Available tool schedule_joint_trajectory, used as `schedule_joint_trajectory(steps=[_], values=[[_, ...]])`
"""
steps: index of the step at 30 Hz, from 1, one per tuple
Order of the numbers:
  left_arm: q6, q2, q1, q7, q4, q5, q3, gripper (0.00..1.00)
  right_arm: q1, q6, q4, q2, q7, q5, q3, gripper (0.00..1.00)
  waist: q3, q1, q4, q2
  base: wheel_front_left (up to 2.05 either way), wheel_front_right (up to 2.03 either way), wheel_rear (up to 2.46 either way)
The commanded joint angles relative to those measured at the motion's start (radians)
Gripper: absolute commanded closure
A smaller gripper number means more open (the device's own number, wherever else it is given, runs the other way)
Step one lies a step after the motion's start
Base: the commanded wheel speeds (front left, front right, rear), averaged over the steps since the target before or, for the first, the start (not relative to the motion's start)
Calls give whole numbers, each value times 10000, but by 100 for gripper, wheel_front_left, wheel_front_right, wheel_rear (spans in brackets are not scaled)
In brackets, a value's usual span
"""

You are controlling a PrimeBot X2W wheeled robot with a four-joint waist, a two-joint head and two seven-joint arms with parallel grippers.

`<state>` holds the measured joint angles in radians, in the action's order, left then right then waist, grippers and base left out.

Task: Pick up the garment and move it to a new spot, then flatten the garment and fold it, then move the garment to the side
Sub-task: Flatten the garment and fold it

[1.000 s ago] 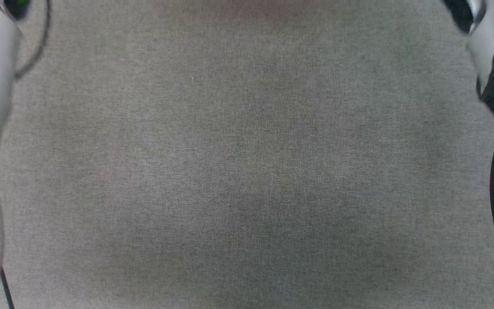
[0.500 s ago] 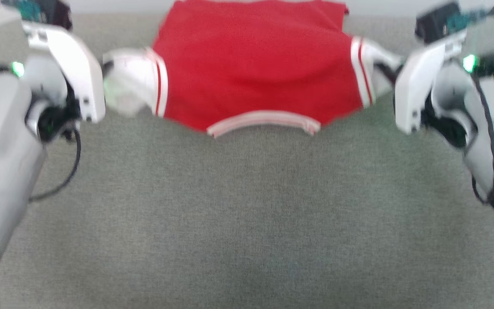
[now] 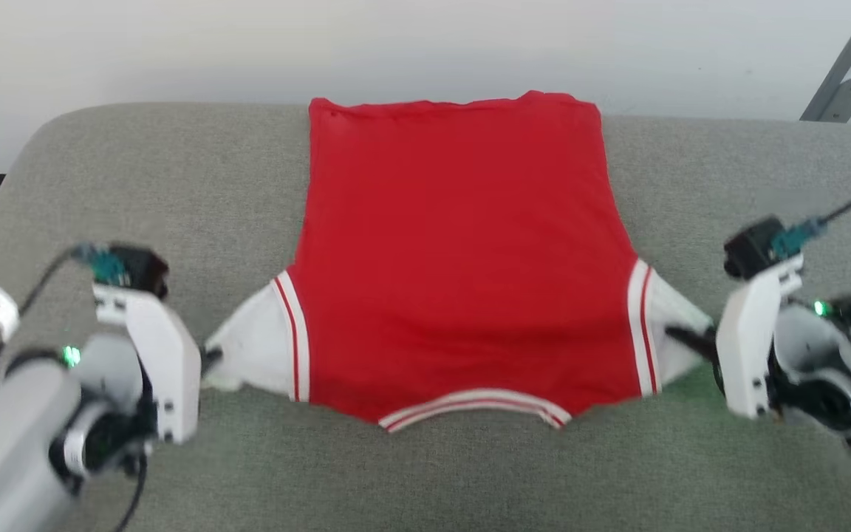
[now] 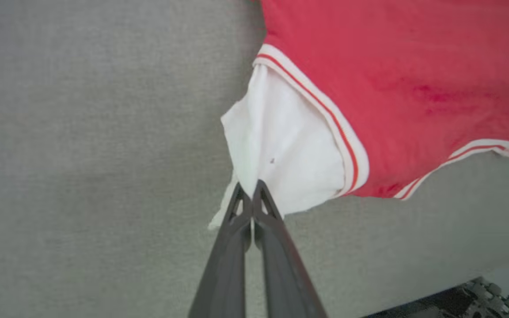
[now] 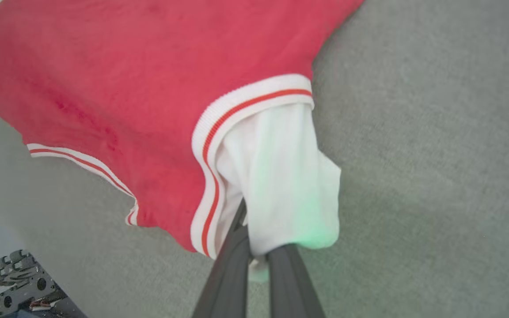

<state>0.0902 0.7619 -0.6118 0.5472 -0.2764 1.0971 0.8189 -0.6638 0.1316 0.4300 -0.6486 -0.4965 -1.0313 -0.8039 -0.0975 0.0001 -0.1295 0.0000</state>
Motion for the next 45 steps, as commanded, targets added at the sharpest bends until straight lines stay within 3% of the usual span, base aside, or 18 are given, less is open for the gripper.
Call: schedule_joint_trajectory(steps=[1,5,10,16,18,19,20,21,22,23,24,26,30,39,45], values=[[101,93,145,14,130,14,-43,100,187,-18,-45,-28,-75,-53,32,100,15,-1,-9,0,0,0,0],[1198,879,1500,133,2019,433,-111,100,1213,-16,-723,-436,-706,7,440,100,-3,-1,-29,0,0,0,0],[2109,1558,2743,172,3605,723,-87,100,2513,-16,-1554,-595,-1297,283,1195,100,-151,-1,-64,0,0,0,0],[2293,1579,3358,-263,3948,714,-13,100,3856,-15,-1876,-47,-1278,1423,2290,100,-518,-1,-132,0,0,0,0],[2155,1392,3320,-484,3732,620,2,100,4160,-18,-1649,371,-1170,2013,2667,100,-642,-1,-146,0,0,0,0],[2013,1190,3197,-669,3436,565,-3,100,4318,-27,-1364,902,-1052,2486,2996,100,-772,-1,-143,0,0,0,0],[1941,1098,3144,-737,3276,565,1,100,4306,-27,-1240,1115,-954,2862,3094,95,-834,-1,-133,0,0,0,0],[1849,1000,3060,-805,3142,515,9,100,4282,-39,-1116,1314,-874,3164,3187,77,-901,-1,-124,0,0,0,0],[1762,865,3011,-848,2999,583,-31,100,4293,-39,-949,1550,-818,3333,3298,72,-949,-1,-116,0,0,0,0],[1704,774,2975,-920,2874,623,-49,100,4268,-45,-824,1702,-711,3643,3389,46,-1000,-1,-103,0,0,0,0],[1627,712,2902,-940,2765,570,-38,100,4219,-48,-760,1823,-676,3921,3421,0,-1051,-1,-97,0,0,0,0],[1498,567,2802,-1040,2587,560,-64,100,4228,-50,-705,2072,-729,4170,3515,0,-1130,-1,-70,0,0,0,0],[1345,410,2621,-1228,2349,494,-127,100,4281,-56,-1317,1929,-1097,4577,3900,0,-1233,-1,-13,0,0,0,0],[1317,431,2521,-1510,2390,471,-299,100,4700,-18,-5467,1816,-2838,4831,6072,0,-1498,-1,29,0,0,0,0],[1258,312,2317,-1571,2540,380,-328,100,3867,-19,-6631,2210,-3008,5483,7181,0,-1889,-1,-200,0,0,0,0]])
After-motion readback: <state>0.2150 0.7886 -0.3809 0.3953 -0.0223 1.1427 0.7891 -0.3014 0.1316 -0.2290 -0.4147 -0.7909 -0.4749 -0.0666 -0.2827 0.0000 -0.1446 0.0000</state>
